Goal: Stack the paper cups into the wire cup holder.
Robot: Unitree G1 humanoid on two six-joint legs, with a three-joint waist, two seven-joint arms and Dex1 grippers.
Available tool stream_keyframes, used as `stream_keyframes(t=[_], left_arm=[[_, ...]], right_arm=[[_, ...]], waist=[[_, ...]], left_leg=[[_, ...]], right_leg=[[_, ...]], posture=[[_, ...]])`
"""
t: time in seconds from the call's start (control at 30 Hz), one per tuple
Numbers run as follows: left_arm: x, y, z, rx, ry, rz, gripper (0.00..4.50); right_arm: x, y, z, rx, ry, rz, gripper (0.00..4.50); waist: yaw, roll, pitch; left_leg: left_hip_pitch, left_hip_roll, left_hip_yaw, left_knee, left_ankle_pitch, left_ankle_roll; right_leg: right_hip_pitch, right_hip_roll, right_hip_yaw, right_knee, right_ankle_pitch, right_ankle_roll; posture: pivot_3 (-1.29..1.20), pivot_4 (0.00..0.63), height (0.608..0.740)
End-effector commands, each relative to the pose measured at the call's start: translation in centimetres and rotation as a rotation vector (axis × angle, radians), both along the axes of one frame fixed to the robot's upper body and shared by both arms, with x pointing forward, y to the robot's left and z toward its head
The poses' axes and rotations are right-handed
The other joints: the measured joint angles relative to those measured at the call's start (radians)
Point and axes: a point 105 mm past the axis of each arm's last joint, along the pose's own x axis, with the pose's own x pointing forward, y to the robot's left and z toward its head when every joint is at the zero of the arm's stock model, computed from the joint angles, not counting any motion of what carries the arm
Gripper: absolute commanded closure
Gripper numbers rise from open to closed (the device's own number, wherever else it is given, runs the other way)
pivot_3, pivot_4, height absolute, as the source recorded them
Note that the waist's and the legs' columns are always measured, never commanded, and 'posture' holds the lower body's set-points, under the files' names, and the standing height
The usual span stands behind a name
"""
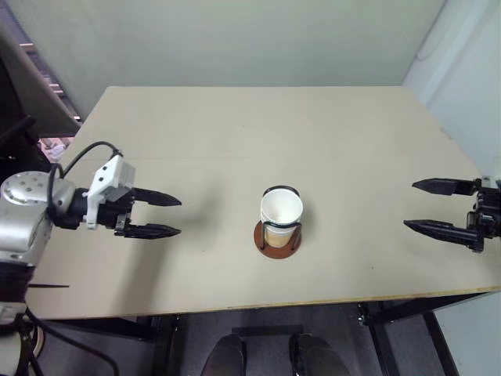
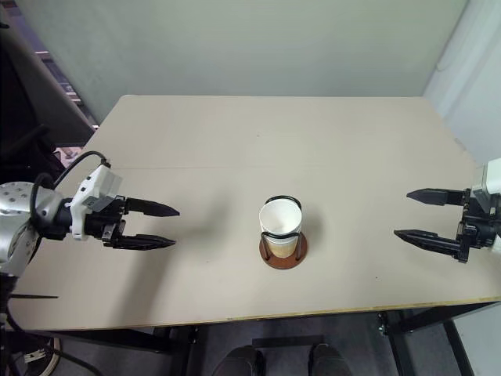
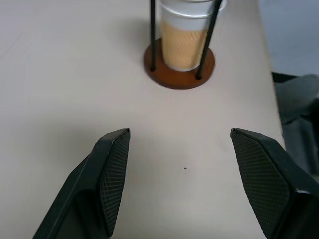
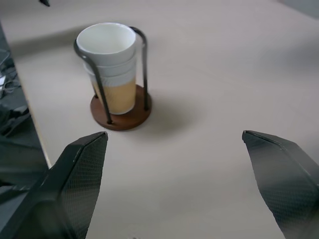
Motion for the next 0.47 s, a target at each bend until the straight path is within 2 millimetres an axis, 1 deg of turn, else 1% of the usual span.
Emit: stream_keyframes(t=[0.03,0.2,0.47], left_arm=[[-0.5,0.0,1.4,0.002,-0.053,0.021,1.07],[-1.2,0.4,1.3,0.002,-0.048,0.062,1.07],[-1.4,0.4,1.4,-0.006,-0.047,0.11,1.07]], right_arm=[[0.3,0.2,0.2,-0.004,-0.018,0.022,0.0],[1.1,0.5,0.3,-0.004,-0.017,0.044,0.0],[1.9,0.6,0.2,-0.007,-0.015,0.059,0.0]], waist=[[-0.003,0.0,0.0],[-0.009,0.0,0.0],[-0.009,0.0,0.0]], left_leg=[[0.0,0.0,0.0,0.0,0.0,0.0],[0.003,0.0,0.001,-0.001,0.0,0.0],[0.006,0.0,0.001,-0.003,0.0,0.0]], right_leg=[[0.0,0.0,0.0,0.001,0.0,0.0],[0.0,0.0,0.001,0.006,-0.001,-0.003],[0.0,0.001,0.001,0.009,-0.003,-0.007]], posture=[[0.0,0.15,0.74],[0.0,0.15,0.74],[0.0,0.15,0.74]])
